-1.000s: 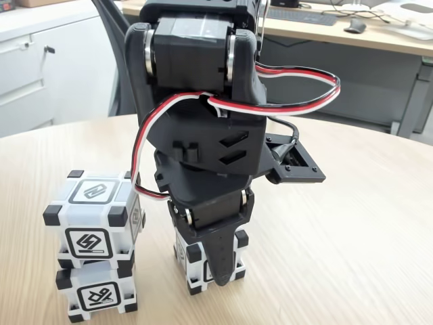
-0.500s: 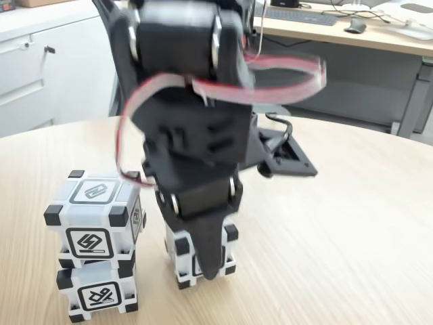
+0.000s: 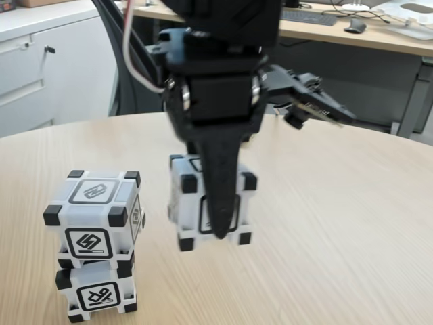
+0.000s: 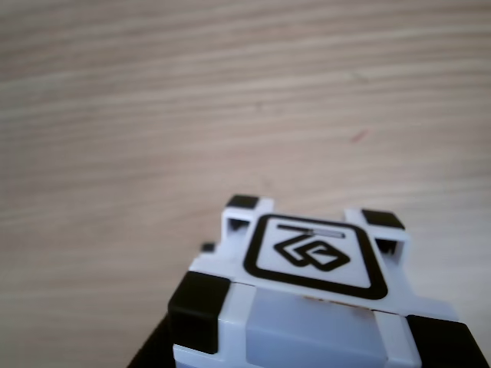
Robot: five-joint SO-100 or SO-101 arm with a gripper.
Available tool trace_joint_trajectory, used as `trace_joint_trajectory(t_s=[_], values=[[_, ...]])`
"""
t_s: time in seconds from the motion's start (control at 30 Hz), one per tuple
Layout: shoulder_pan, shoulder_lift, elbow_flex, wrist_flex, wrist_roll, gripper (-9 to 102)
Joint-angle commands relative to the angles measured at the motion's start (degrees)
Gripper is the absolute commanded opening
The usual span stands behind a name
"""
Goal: Stack cubes from left to right.
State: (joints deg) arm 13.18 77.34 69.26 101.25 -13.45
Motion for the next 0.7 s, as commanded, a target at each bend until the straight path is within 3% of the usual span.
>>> trace_joint_trajectory(t_s=[0.0, 0.37, 0.67], values=[[-1.4, 6.2, -1.0, 0.4, 3.2, 0], [-7.3, 13.8, -1.1, 0.5, 8.6, 0], [-6.4, 19.7, -0.5, 0.5, 8.5, 0]])
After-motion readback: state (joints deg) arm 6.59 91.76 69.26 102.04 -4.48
